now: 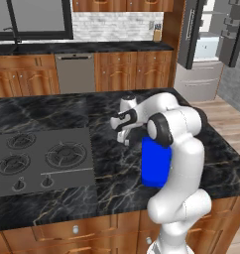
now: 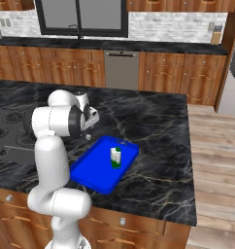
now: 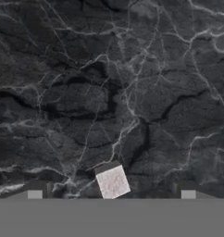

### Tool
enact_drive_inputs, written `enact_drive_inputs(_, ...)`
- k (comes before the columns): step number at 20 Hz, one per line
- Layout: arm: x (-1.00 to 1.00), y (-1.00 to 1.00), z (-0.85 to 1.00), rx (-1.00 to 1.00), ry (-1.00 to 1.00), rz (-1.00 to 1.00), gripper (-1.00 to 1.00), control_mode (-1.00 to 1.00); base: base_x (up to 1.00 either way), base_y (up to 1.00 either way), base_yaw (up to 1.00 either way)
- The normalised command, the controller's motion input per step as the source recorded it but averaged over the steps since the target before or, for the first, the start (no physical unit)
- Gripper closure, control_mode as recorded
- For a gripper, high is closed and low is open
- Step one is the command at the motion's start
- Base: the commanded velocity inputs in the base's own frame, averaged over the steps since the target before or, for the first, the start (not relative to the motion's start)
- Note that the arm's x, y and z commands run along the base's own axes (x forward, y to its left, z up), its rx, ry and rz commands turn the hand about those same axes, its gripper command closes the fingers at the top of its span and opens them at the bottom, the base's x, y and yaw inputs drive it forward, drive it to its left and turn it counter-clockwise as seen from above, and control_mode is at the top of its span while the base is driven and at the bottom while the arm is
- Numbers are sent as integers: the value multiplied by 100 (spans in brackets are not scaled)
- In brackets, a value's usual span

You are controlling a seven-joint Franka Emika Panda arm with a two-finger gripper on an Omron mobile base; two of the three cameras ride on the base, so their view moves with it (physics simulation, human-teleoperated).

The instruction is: Take out the milk from the fridge and place it on the tray on the counter. Then take the sugar cube near the tray and place it in the tray.

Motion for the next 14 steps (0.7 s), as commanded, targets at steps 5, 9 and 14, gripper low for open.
enact_drive_inputs(5, 10, -1, -27, 0, 0, 0, -100, -100, 0, 0, 0)
enact_drive_inputs(9, -11, 0, -22, 0, 0, 0, -100, -100, 0, 0, 0)
enact_drive_inputs(14, -1, -9, -20, 0, 0, 0, -100, -100, 0, 0, 0)
